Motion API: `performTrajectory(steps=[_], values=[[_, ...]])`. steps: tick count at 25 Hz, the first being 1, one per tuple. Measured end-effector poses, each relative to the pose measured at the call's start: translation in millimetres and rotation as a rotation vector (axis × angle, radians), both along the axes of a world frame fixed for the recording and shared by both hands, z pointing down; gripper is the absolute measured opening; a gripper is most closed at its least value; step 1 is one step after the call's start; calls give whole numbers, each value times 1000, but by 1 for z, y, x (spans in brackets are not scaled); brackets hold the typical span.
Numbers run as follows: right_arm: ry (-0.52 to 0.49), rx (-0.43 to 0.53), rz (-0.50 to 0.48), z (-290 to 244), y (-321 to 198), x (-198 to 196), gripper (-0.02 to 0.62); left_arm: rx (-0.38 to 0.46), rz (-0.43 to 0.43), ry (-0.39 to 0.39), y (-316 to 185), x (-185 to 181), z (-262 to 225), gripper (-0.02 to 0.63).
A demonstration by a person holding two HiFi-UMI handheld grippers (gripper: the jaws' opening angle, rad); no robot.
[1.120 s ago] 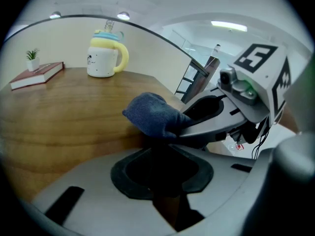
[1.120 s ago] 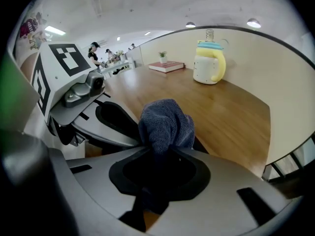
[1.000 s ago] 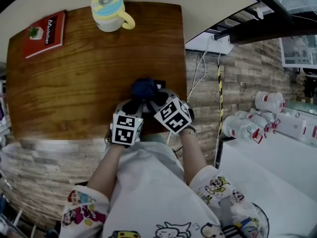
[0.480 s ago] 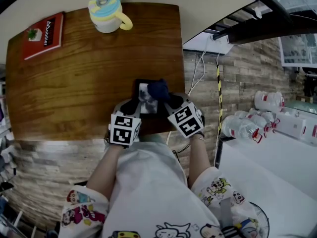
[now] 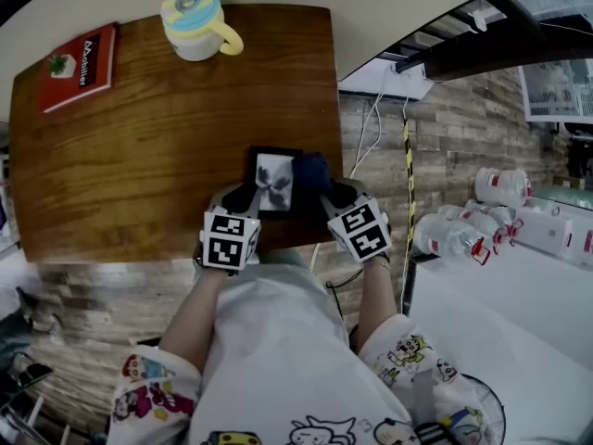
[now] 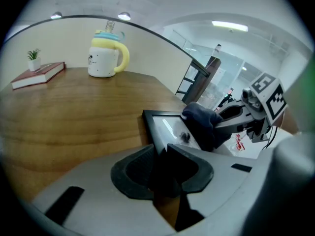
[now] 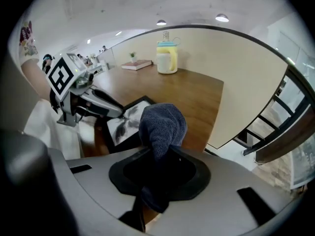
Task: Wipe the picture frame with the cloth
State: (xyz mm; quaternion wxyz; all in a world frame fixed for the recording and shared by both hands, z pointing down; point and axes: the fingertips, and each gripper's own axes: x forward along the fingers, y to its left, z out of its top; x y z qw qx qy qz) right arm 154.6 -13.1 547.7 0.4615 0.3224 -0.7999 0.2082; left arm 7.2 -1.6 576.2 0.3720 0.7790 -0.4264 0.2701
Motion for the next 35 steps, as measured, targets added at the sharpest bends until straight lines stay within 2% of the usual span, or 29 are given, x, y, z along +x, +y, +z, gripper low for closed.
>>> performTrajectory(steps=[3,8,12,15,21,28,35], values=[[-92,41,48,-22,-5,-7,70,-2,-1,5,0,1,0,83],[-318,61,132,-60,-4,-44,71,-5,-1,10,-2,0,-1,81],[-471,4,202,-64,10,-78,71,-14,0,10,-1,0,-2,83],[-520,-56,247,-52,22,-95,71,-16,2,23,-2,1,-3,83],[-469,-117,261,-18,36,-114,71,-29,1,30,-1,1,-3,81],[-298,-81,224,9,34,-116,69,-37,-5,37,-2,0,-3,81],[-197,-51,148,12,36,-113,69,-46,-2,45,-1,1,-3,81]])
